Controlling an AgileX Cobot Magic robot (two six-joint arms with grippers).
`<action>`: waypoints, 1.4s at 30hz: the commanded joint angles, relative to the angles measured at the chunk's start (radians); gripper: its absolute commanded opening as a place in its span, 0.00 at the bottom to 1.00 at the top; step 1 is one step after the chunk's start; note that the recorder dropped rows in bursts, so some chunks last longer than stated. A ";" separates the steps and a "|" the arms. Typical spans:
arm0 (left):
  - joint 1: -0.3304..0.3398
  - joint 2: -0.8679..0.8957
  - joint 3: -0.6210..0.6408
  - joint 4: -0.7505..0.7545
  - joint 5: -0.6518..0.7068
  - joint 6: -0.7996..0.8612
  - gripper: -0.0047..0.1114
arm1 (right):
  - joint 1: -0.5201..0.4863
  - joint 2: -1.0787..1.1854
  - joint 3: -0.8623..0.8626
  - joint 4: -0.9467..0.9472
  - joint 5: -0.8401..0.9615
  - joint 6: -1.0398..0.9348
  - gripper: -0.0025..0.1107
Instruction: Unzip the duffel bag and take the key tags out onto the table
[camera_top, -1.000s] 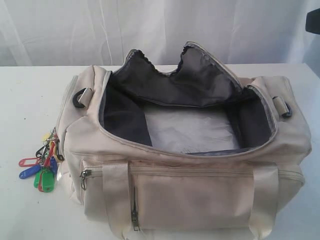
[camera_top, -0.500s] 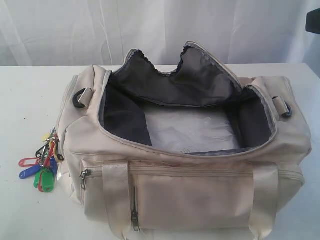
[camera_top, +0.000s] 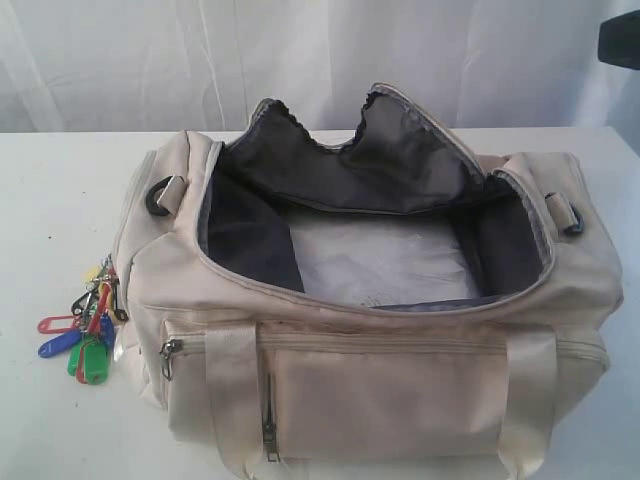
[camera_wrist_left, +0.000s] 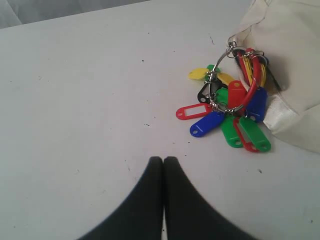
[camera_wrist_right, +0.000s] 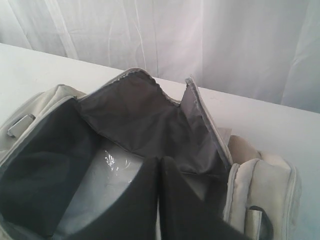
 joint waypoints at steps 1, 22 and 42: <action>0.003 -0.004 0.004 0.004 0.000 0.000 0.04 | 0.050 -0.053 0.003 -0.011 -0.014 0.000 0.02; 0.003 -0.004 0.004 0.004 -0.001 0.000 0.04 | 0.060 -0.560 0.184 0.006 0.031 0.000 0.02; 0.003 -0.004 0.004 0.004 -0.003 0.000 0.04 | 0.060 -0.850 0.813 -0.138 -0.195 0.000 0.02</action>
